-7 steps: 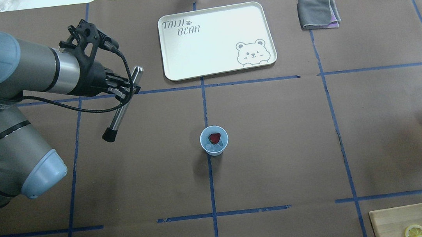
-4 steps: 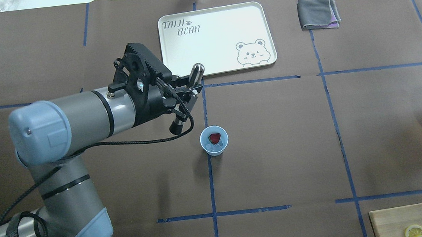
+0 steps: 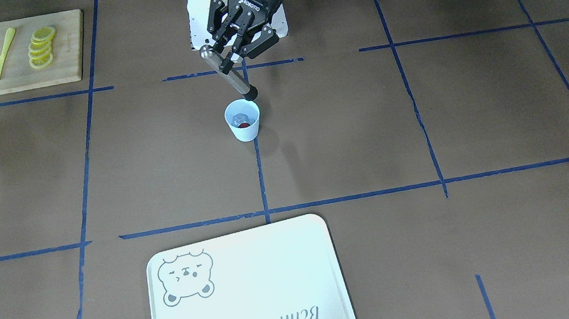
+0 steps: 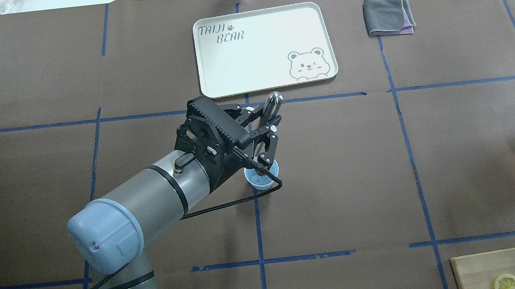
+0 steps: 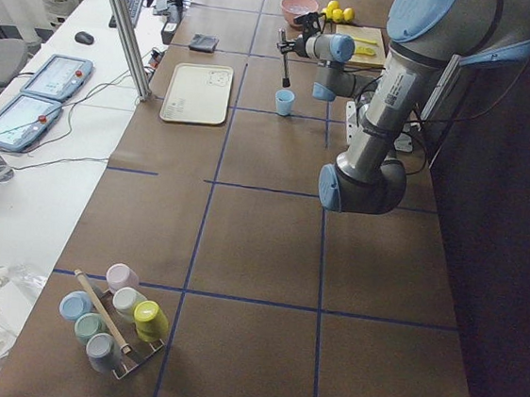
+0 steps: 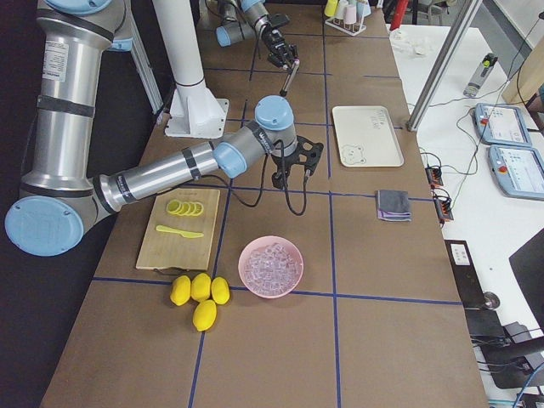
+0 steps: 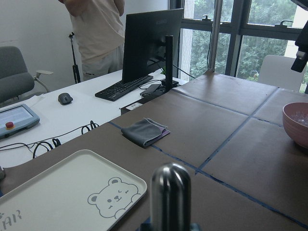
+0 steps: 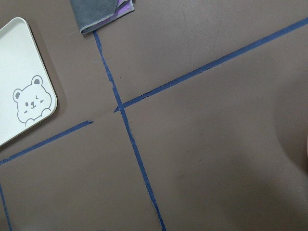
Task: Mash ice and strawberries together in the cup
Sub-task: 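Press the muddler down into the cup with the left gripper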
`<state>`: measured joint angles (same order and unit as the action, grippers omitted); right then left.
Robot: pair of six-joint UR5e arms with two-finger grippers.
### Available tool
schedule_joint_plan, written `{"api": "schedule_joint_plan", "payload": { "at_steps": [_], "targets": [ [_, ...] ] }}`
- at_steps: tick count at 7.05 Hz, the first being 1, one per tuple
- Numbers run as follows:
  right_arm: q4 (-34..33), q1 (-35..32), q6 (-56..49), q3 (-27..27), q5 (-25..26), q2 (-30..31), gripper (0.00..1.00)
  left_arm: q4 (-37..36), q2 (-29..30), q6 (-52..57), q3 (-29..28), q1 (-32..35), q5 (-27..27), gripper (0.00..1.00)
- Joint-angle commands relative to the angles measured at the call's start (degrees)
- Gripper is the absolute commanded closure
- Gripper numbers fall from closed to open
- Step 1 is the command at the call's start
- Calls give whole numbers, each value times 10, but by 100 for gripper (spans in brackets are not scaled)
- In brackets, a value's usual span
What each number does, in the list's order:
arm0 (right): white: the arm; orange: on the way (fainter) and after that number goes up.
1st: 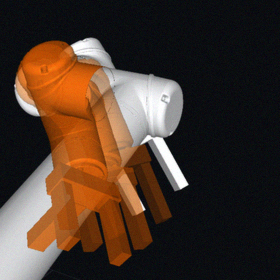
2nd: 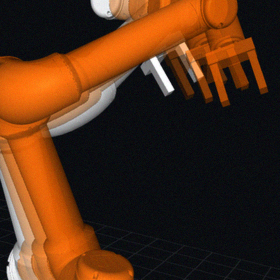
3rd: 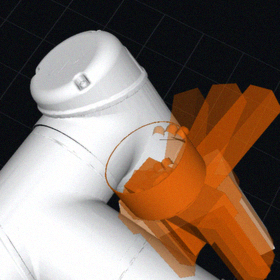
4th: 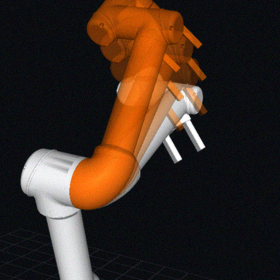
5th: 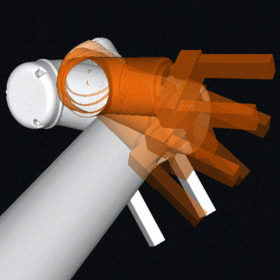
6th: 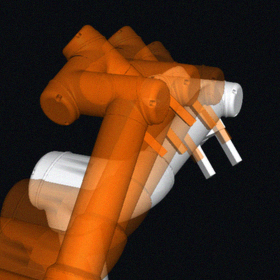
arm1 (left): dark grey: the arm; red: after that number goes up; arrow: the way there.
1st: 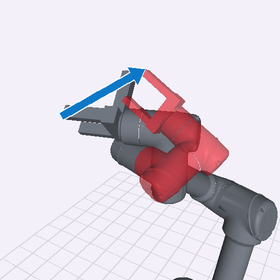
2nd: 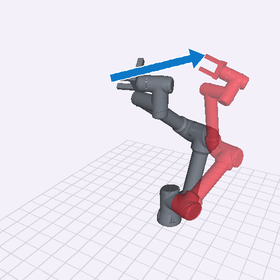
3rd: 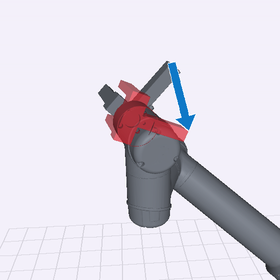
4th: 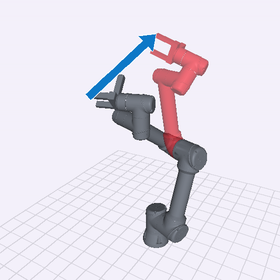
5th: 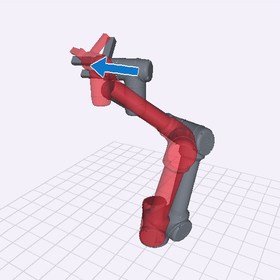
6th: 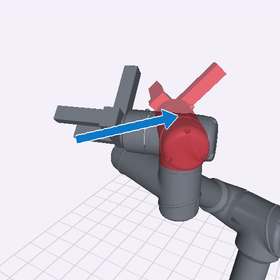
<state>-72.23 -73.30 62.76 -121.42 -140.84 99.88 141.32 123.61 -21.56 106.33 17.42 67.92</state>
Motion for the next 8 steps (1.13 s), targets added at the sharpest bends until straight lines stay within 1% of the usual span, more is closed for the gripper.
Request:
{"api": "schedule_joint_plan", "payload": {
  "at_steps": [1, 2, 8],
  "targets": [
    [0, -1, 0, 0, -4, 0, 0, 43, 22, 10, -53, -5, -9, 100],
    [0, -2, 0, 0, -4, 0, 0, 71, 19, 11, -71, -5, -9, 100],
    [-1, -12, 0, 1, -10, 0, 0, 75, 15, 13, -95, -24, -17, 100]
  ]
}}
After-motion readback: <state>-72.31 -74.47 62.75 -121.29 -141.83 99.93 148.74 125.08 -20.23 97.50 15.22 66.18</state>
